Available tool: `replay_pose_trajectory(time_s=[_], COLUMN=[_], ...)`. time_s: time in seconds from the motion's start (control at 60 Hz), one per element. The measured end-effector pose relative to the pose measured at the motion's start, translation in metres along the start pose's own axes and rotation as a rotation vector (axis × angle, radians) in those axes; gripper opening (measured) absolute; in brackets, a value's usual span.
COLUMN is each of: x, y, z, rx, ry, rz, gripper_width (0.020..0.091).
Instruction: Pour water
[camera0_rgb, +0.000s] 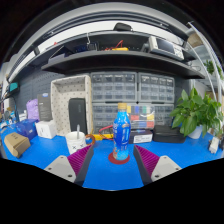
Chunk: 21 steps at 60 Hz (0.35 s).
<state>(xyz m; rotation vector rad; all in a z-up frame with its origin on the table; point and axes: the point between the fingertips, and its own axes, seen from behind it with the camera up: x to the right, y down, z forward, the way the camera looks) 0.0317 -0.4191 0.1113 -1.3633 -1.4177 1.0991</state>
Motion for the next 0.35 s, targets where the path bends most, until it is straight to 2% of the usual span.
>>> replay_pose_trajectory(time_s=[0.2, 0.35], x=[-0.010, -0.003], y=[-0.007, -0.011], z=[-0.015, -0.018], rx=[0.010, 0.029], ry=[-0.030, -0.001], rz=[0.021, 0.014], gripper_width=[0.0820, 0.0822])
